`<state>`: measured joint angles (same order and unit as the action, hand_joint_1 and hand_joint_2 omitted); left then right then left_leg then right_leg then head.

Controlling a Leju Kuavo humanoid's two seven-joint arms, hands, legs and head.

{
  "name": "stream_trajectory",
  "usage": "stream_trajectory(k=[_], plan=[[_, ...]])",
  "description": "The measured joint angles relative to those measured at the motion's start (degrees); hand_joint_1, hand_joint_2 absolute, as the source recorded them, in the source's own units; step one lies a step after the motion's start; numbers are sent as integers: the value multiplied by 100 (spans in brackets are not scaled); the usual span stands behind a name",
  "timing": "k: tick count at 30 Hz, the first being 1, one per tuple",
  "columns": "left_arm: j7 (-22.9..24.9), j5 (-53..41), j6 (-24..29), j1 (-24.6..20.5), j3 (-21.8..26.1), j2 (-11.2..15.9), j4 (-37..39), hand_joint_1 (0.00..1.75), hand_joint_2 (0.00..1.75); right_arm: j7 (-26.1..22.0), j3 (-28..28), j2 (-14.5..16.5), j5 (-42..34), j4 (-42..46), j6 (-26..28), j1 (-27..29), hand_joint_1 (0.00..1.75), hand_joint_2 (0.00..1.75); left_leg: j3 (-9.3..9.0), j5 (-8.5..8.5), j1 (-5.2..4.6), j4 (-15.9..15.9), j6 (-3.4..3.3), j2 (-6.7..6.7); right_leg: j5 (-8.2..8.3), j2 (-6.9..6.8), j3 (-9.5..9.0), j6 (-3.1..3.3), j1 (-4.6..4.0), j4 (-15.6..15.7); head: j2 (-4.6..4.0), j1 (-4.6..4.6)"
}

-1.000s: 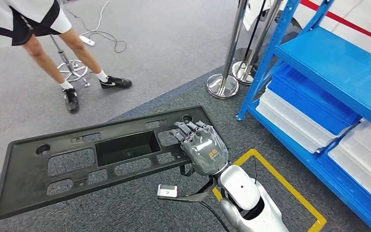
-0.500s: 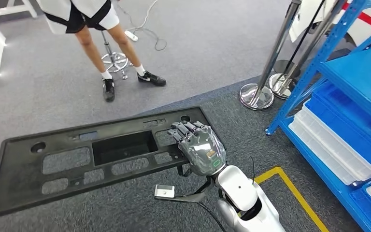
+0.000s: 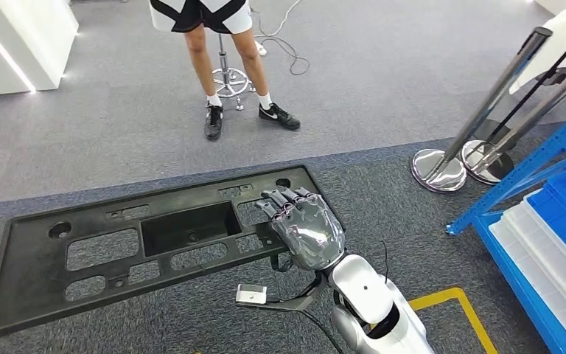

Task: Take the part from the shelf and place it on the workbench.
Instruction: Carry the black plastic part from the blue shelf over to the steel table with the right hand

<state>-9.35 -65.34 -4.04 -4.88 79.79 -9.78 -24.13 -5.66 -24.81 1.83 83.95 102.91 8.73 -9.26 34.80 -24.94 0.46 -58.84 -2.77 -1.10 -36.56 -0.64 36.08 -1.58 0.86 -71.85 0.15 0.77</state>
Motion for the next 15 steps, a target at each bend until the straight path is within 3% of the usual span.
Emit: stream_trajectory(k=[1, 2, 3, 4, 6, 8, 10, 11, 12, 14, 15], plan=[[2, -11, -1, -1, -6, 2, 0, 0, 175, 1, 0, -2, 0, -1, -1, 25, 175, 175, -5, -1, -19, -1, -7, -88, -45, 32, 172, 22, -12, -277, 0, -1], [4, -15, -1, 4, -8, 3, 0, 0, 175, 1, 0, -3, 0, -1, -1, 45, 175, 175, -16, -3, -39, -3, -12, -182, 48, 50, 243, 54, -26, -322, 0, -1], [5, -18, -1, 9, -9, 3, 0, 0, 175, 1, 0, -4, 0, -1, -1, 58, 175, 175, -32, -4, -55, -4, -15, -274, 246, 76, 209, 94, -40, -145, 0, -1], [6, -21, -3, 12, -11, 3, 0, 0, 175, 0, 0, -4, 0, -1, 0, 64, 175, 175, -51, -7, -64, -5, -16, -364, 521, 157, 78, 142, -58, 230, 0, -1], [7, -24, -7, 5, -17, -10, 2, 0, 175, 1, 0, -4, -1, 2, 2, 68, 175, 175, -43, -5, -57, -13, -3, -521, 906, 535, -178, 232, -69, 948, 0, -2], [9, -25, -9, -1, -21, -22, 4, 0, 175, 1, 0, -5, -1, 9, 6, 74, 175, 175, 26, 14, -12, -18, 51, -671, 978, 774, -261, 266, -79, 1244, 0, 4], [10, -17, 0, 20, -23, -21, 4, 0, 175, 1, 0, -5, 8, 20, 13, 79, 175, 175, 64, 36, 19, -6, 124, -790, 990, 631, -310, 266, -79, 1348, 0, 12], [9, -14, 6, 33, -23, -20, 3, 0, 175, 1, 0, -4, 17, 25, 17, 83, 175, 175, 73, 22, 8, -24, 150, -745, 1006, 545, -356, 271, -66, 1409, 0, 13], [7, -13, 11, 37, -24, -20, 3, 0, 175, 1, 0, -3, 28, 33, 27, 92, 175, 175, 130, -64, -10, -157, 173, -579, 1024, 437, -409, 279, -55, 1476, 0, 10], [3, -21, 16, 19, -33, -20, 2, 0, 175, 0, 0, -3, 45, 44, 51, 111, 175, 175, 412, -383, -24, -741, 219, -157, 1028, 221, -476, 300, -63, 1538, 0, 3], [2, -26, 17, 9, -39, -21, 2, 0, 175, 0, 0, -3, 51, 49, 63, 119, 175, 175, 608, -560, -9, -1131, 249, -11, 1017, 104, -486, 308, -72, 1537, 0, 0]])
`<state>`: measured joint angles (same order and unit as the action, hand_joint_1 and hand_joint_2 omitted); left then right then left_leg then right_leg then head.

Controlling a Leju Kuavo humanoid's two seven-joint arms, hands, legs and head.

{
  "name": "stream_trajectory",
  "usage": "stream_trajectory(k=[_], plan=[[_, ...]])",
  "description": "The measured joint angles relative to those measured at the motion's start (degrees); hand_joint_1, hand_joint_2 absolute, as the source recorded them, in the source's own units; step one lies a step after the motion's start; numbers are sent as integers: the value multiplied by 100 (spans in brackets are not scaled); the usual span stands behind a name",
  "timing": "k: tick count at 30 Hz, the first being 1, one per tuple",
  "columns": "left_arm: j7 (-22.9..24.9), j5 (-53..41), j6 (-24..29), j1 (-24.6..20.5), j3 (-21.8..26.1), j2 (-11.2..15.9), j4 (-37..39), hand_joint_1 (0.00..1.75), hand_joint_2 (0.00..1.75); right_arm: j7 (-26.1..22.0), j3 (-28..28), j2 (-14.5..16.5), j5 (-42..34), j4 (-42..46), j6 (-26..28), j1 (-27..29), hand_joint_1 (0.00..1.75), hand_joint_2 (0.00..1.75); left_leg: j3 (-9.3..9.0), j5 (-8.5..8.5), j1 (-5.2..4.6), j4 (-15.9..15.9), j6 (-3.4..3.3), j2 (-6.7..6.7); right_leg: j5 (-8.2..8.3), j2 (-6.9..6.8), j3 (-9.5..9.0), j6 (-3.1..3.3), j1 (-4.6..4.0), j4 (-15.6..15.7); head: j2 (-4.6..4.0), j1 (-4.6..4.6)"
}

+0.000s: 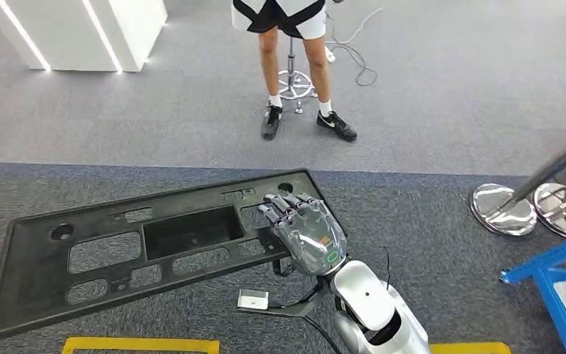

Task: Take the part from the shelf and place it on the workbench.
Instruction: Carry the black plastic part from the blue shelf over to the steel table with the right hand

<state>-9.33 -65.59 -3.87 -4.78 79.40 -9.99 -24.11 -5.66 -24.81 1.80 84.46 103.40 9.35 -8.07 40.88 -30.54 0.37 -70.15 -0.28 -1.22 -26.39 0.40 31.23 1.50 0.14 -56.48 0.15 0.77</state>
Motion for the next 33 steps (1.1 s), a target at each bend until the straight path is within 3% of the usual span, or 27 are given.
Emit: stream_trajectory(k=[1, 2, 3, 5, 7, 8, 10, 12, 15, 16, 17, 18, 19, 21, 23, 25, 26, 27, 29, 30, 32, 33], plan=[[0, -6, 1, -1, -7, 0, 0, 0, 175, 0, 0, -1, 8, -1, 5, 7, 175, 175, 142, -88, 21, -279, 29, 51, -16, -104, 0, -2, -3, -12, 0, -1], [-1, -14, 2, 8, -13, 0, 0, 0, 175, 0, 0, -1, 18, 0, 6, 12, 175, 175, 183, -69, 45, -367, 59, 77, -34, -200, 1, -12, 0, -26, 0, -1], [-3, -22, 2, 20, -20, 1, 0, 0, 175, 0, 0, -2, 27, 0, 7, 17, 175, 175, 111, 44, 69, -243, 86, 104, -55, -290, 1, -28, 7, -46, 0, -1], [-13, -37, -6, 32, -48, 1, 1, 0, 175, 0, 0, -3, 40, 5, 8, 21, 175, 175, -300, 370, 93, 496, 109, 258, -108, -440, -3, -77, 15, -100, 0, -1], [-24, -42, -17, 25, -83, 0, 2, 0, 175, 1, 0, -5, 44, 32, 12, 18, 175, 175, -586, 514, 72, 1029, 48, 401, -160, -552, -5, -147, 2, -157, 0, -1], [-29, -43, -20, 25, -94, 0, 2, 0, 175, -1, 0, -8, 44, 49, 14, 14, 175, 175, -613, 500, 49, 1093, -1, 419, -174, -595, -11, -184, -9, -167, 0, 0], [-34, -44, -24, 40, -103, 5, 2, 0, 175, -5, 0, -13, 48, 67, 17, 3, 175, 175, -606, 519, 37, 1102, -90, 311, -195, -650, -31, -251, 2, -170, 0, 0], [-38, -45, -28, 44, -105, 10, 2, 0, 175, -5, 0, -19, 57, 70, 12, -15, 175, 175, -614, 546, 54, 1133, -167, 210, -338, -486, 20, -305, 36, -340, 0, 1], [-42, -46, -33, 15, -110, 16, 2, 0, 175, 1, 0, -38, 65, 77, 6, -26, 175, 175, -604, 571, 49, 1145, -249, 43, -885, -113, 496, -331, 59, -1369, 0, 1], [-42, -46, -33, 10, -111, 19, 2, 0, 175, 4, 0, -43, 66, 77, 4, -24, 175, 175, -599, 574, 39, 1144, -255, -30, -989, -79, 664, -331, 60, -1692, 0, 1], [-42, -46, -33, 12, -111, 22, 2, 0, 175, 8, 0, -47, 67, 77, 2, -24, 175, 175, -597, 576, 31, 1143, -257, -107, -981, -66, 751, -327, 60, -1841, 0, 1], [-42, -46, -33, 17, -111, 25, 2, 0, 175, 9, 0, -49, 70, 77, -3, -24, 175, 175, -601, 578, 27, 1140, -256, -191, -850, -53, 724, -315, 61, -1750, 0, 1], [-42, -48, -33, 21, -111, 26, 2, 0, 175, 11, 0, -50, 75, 78, -7, -25, 175, 175, -607, 579, 25, 1135, -252, -275, -636, -10, 592, -297, 61, -1450, 0, 2], [-42, -54, -36, 18, -113, 23, 3, 0, 175, 20, -1, -50, 87, 80, -19, -26, 175, 175, -598, 588, 25, 1115, -226, -431, -255, 300, 242, -248, 73, -648, 0, 1], [-42, -60, -39, 10, -115, 19, 4, 0, 175, 32, -2, -50, 97, 87, -31, -22, 175, 175, -543, 616, 48, 1107, -159, -574, -151, 544, 84, -215, 72, -250, 0, 2], [-42, -65, -37, 27, -115, 20, 4, 0, 175, 48, -9, -50, 110, 92, -37, -19, 175, 175, -490, 656, 75, 1130, -70, -725, -142, 458, 68, -184, 65, -191, 0, 2], [-42, -67, -35, 39, -115, 23, 3, 0, 175, 56, -16, -49, 115, 92, -38, -20, 175, 175, -471, 649, 73, 1115, -40, -687, -121, 375, 46, -157, 70, -149, 0, 2], [-42, -69, -34, 45, -115, 25, 3, 0, 175, 62, -27, -47, 118, 93, -39, -22, 175, 175, -426, 587, 60, 1028, -15, -549, -99, 284, 18, -122, 77, -100, 0, 1], [-42, -72, -34, 31, -116, 28, 4, 0, 175, 70, -45, -45, 118, 96, -40, -19, 175, 175, -188, 285, 46, 510, 20, -139, -77, 82, -21, -70, 67, -43, 0, -1], [-42, -73, -35, 22, -117, 28, 4, 0, 175, 73, -50, -44, 117, 96, -40, -15, 175, 175, -9, 102, 51, 134, 43, -8, -82, -19, -24, -54, 54, -42, 0, -2], [-42, -73, -35, 21, -117, 32, 4, 0, 175, 74, -56, -44, 118, 95, -44, -7, 175, 175, 231, -52, 77, -379, 86, 71, -101, -225, -23, -52, 41, -51, 0, -1], [-42, -72, -35, 30, -117, 35, 4, 0, 175, 74, -60, -44, 118, 95, -46, -6, 175, 175, 198, 21, 90, -339, 105, 93, -114, -317, -26, -61, 42, -57, 0, -2]])
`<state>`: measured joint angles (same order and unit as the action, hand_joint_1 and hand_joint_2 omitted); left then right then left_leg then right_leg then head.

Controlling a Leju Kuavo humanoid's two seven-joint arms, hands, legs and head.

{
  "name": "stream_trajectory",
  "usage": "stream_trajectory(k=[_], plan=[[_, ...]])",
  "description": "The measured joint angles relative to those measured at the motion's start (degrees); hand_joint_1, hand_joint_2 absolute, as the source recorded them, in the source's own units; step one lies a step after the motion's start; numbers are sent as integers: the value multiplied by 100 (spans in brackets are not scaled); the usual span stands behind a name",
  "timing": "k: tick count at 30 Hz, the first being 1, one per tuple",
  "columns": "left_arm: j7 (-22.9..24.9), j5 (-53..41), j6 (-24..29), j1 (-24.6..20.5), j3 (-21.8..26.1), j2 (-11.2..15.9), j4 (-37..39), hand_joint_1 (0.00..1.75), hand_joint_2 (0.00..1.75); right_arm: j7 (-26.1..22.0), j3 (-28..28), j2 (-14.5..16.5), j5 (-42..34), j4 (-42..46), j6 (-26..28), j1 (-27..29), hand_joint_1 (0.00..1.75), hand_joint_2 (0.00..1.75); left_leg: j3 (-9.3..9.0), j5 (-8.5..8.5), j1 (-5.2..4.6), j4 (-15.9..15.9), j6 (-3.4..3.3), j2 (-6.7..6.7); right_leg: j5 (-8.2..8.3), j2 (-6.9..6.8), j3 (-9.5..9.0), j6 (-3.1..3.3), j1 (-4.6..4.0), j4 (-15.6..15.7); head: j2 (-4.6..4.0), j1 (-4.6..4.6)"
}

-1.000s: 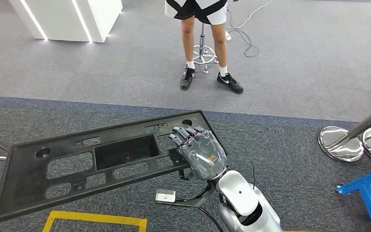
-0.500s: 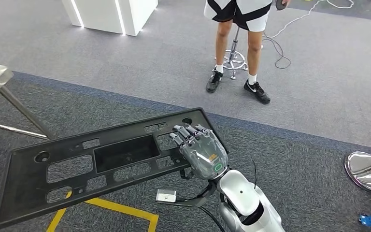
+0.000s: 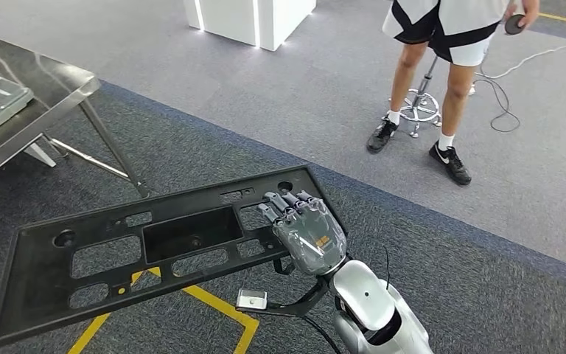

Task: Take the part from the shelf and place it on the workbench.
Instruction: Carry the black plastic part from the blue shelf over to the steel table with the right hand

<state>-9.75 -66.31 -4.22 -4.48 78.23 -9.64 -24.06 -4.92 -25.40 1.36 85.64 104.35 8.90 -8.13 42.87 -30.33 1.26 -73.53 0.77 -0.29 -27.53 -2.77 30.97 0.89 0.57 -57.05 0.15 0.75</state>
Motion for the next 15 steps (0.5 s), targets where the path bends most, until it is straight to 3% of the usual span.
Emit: stream_trajectory(k=[2, 4, 5, 7, 8, 10, 12, 13, 14, 15], plan=[[0, 0, 0, 11, -1, 7, 0, 0, 175, 0, -5, 0, 0, 0, -6, 0, 175, 175, -380, 315, 14, 693, 20, 152, -40, -160, -12, -46, 6, -31, 0, 1], [0, 0, 0, 2, -5, 9, 0, 0, 175, 1, -8, 0, 1, 0, -10, -6, 175, 175, -714, 488, -14, 1308, -38, 313, -93, -280, -15, -120, -15, -79, 0, 0], [0, -1, 0, 0, -8, 9, 0, 0, 175, 1, -10, 0, 1, 0, -11, -10, 175, 175, -763, 486, -35, 1413, -87, 340, -113, -325, -20, -154, -29, -94, 0, 1], [0, -2, 0, 14, -11, 9, 0, 0, 175, 0, -17, 0, 2, 0, -13, -14, 175, 175, -757, 485, -59, 1412, -191, 230, -132, -405, -45, -214, -32, -92, 0, 1], [0, -3, 0, 25, -11, 9, 0, 0, 175, 1, -21, -1, 1, 1, -12, -15, 175, 175, -762, 491, -56, 1425, -229, 174, -158, -387, -62, -246, -16, -111, 0, 2], [0, -7, -1, 21, -14, 10, 0, 0, 175, 1, -26, -3, 1, 7, -5, -5, 175, 175, -781, 512, -38, 1452, -304, 67, -366, -152, 32, -290, 18, -389, 0, 2], [0, 9, -20, -1, -19, 13, 0, 0, 175, 0, -26, -9, 1, 14, -1, 18, 175, 175, -775, 522, -40, 1456, -350, -50, -742, 147, 382, -298, 28, -1112, 0, 2], [0, 24, -33, -9, -22, 16, 1, 0, 175, -3, -27, -12, 3, 15, -3, 27, 175, 175, -771, 524, -50, 1456, -359, -124, -879, 211, 584, -296, 25, -1489, 0, 3], [1, 40, -48, -10, -22, 18, 2, 0, 175, -7, -30, -14, 8, 13, -7, 30, 175, 175, -770, 525, -63, 1455, -364, -200, -910, 238, 721, -287, 21, -1717, 0, 2], [2, 49, -55, -7, -22, 19, 4, 0, 175, -10, -35, -15, 13, 12, -11, 28, 175, 175, -773, 527, -75, 1454, -365, -283, -818, 253, 752, -267, 17, -1723, 0, 2]])
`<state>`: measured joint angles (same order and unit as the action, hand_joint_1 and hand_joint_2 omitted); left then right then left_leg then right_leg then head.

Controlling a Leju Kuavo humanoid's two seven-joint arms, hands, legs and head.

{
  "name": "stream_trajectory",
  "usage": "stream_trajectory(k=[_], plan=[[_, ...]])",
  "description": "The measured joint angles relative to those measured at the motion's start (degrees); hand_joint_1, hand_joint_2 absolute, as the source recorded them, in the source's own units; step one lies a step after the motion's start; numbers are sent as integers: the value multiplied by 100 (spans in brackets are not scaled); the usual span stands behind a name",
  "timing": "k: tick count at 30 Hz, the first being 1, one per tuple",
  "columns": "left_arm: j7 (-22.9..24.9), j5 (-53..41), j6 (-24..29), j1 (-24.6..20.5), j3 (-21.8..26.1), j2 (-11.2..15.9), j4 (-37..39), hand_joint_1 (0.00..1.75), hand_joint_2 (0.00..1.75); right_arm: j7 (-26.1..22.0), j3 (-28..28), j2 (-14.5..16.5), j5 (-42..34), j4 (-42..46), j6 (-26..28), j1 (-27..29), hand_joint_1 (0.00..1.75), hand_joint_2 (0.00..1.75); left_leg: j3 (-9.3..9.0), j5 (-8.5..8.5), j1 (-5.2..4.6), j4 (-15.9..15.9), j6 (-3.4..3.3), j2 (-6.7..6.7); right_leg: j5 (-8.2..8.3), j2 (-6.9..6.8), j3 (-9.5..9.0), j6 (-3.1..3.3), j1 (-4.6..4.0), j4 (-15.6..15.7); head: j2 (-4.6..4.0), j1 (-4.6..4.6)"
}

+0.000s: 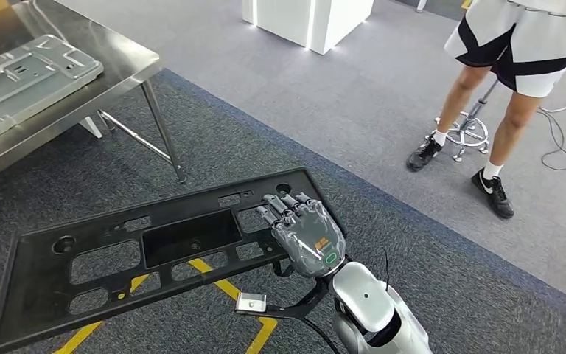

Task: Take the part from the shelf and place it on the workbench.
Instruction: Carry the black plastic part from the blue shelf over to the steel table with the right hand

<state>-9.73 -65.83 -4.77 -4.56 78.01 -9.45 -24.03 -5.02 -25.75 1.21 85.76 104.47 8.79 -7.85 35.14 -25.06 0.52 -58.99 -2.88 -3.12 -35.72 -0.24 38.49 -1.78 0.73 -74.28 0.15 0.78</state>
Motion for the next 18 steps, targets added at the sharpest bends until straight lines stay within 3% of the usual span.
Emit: stream_trajectory(k=[2, 4, 6, 8, 10, 12, 14, 15, 16, 18], plan=[[3, 1, -10, 4, -1, 0, 9, 0, 175, -4, -9, -1, 7, -1, -3, -11, 175, 175, -13, 5, -15, -1, 3, -170, 438, 113, -240, 74, -16, 600, 0, -1], [2, -33, -23, -5, -12, -5, 36, 0, 175, 7, -13, -7, 2, 3, 13, -22, 175, 175, -6, 21, -15, -7, 27, -316, 738, 391, -549, 156, -25, 1316, 0, 0], [-5, -98, -32, 0, -52, -8, 67, 0, 175, 17, -5, -56, -42, 32, 63, 3, 175, 175, 26, 48, 18, -1, 86, -446, 763, 510, -652, 194, -47, 1568, 0, 0], [-18, -147, -17, 32, -96, 11, 88, 0, 175, -17, 23, -147, -130, 119, 131, 93, 175, 175, 52, 68, 39, 19, 156, -552, 799, 356, -695, 224, -47, 1653, 0, 0], [-38, -145, 6, 46, -111, 44, 121, 0, 175, -89, 51, -219, -195, 224, 151, 191, 175, 175, 146, -69, 16, -165, 203, -307, 854, 193, -760, 274, -16, 1775, 0, -3], [-52, -91, 19, 23, -112, 75, 148, 0, 175, -149, 56, -249, -208, 275, 86, 222, 175, 175, 426, -408, 15, -770, 244, 97, 868, 26, -790, 309, -18, 1827, 0, -5], [-51, -28, 24, 0, -111, 96, 152, 0, 175, -168, 37, -247, -180, 275, -23, 192, 175, 175, 710, -634, 45, -1379, 299, 244, 843, -163, -789, 313, -27, 1806, 0, -5], [-42, -4, 28, 0, -109, 100, 154, 0, 175, -162, 15, -235, -146, 266, -73, 170, 175, 175, 729, -605, 61, -1437, 325, 270, 822, -254, -789, 303, -26, 1787, 0, -5], [-27, 15, 38, 4, -106, 103, 154, 0, 175, -148, -15, -218, -107, 253, -105, 148, 175, 175, 625, -474, 74, -1256, 347, 305, 796, -337, -790, 286, -19, 1761, 0, -5], [12, 38, 61, 7, -102, 102, 155, 0, 175, -97, -87, -172, -29, 231, -134, 123, 175, 175, 222, -178, 73, -526, 355, 488, 725, -491, -797, 229, -12, 1691, 0, -5]])
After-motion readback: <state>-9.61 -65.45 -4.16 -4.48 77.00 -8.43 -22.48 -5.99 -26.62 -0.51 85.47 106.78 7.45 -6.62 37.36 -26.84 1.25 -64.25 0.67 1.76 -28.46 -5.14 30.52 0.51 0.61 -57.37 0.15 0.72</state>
